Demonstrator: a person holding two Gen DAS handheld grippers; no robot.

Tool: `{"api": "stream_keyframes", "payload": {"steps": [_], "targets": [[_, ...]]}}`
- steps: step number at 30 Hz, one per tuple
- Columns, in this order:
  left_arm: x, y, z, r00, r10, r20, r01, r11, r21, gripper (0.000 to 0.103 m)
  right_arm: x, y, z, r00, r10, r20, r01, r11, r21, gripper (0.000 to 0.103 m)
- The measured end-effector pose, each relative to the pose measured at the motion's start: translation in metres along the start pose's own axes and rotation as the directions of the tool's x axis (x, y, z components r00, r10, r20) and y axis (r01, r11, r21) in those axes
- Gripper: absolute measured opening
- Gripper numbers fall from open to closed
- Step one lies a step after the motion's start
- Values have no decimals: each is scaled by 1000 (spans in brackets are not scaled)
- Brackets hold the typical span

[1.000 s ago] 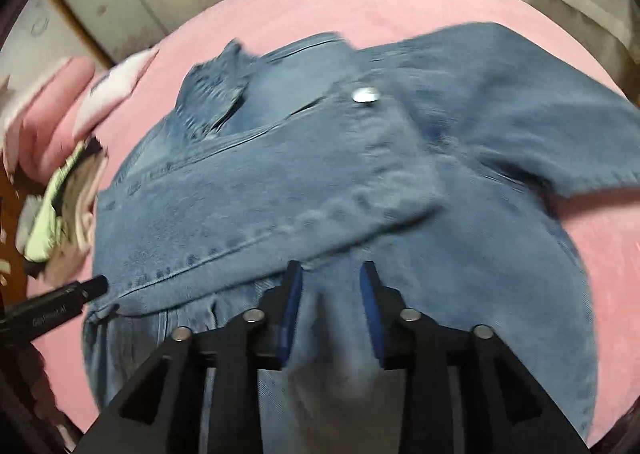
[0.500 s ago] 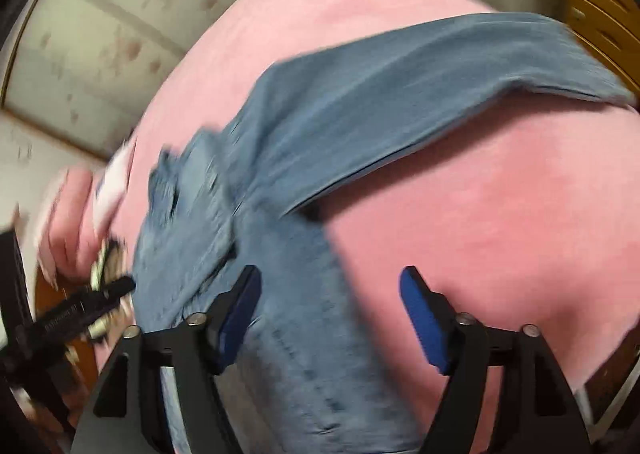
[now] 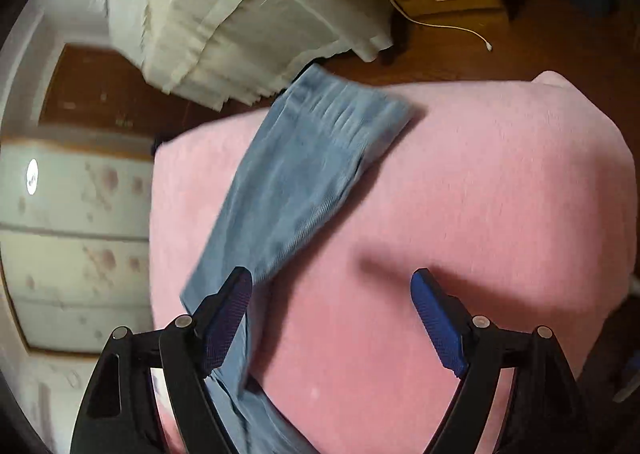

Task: Fold large clothes
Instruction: 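Reach the right tool to the other sleeve cuff and close on it, then lift the cuff with the right tool and lay it across the jacket body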

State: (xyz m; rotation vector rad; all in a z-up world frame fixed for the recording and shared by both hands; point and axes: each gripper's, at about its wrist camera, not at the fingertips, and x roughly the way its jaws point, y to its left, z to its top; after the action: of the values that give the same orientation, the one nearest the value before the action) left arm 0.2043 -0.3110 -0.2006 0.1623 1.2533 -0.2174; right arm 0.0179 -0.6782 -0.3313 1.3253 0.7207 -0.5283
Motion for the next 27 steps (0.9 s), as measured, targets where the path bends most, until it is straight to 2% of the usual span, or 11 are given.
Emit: {"api": "stream_keyframes", "payload": {"steps": [6, 10, 13, 15, 16, 17, 22, 27], "targets": [[11, 2, 6, 999, 31, -25, -32, 999, -22, 63, 16, -10, 30, 998, 59, 2, -59, 993, 106, 71], [23, -1, 12, 998, 37, -48, -39, 999, -37, 63, 31, -15, 45, 998, 69, -11, -67, 990, 125, 51], [29, -8, 18, 998, 43, -53, -45, 998, -34, 63, 46, -18, 51, 997, 81, -12, -78, 985, 157, 43], [30, -13, 21, 998, 40, -49, -42, 999, -29, 63, 53, -19, 55, 997, 70, 6, -71, 982, 173, 28], [30, -16, 23, 998, 35, -47, -36, 999, -24, 63, 55, -20, 57, 999, 50, 13, -51, 983, 178, 15], [29, -18, 24, 999, 30, -45, -31, 999, -17, 63, 60, -23, 58, 999, 29, 19, -31, 983, 181, 9], [30, -23, 32, 999, 28, -43, -28, 1000, 2, 63, 58, -16, 60, 998, -11, 65, 0, 987, 162, 5], [18, -5, 37, 1000, -14, -6, 14, 1000, -24, 63, 33, 31, 54, 986, 8, 165, -14, 999, 39, 4]]}}
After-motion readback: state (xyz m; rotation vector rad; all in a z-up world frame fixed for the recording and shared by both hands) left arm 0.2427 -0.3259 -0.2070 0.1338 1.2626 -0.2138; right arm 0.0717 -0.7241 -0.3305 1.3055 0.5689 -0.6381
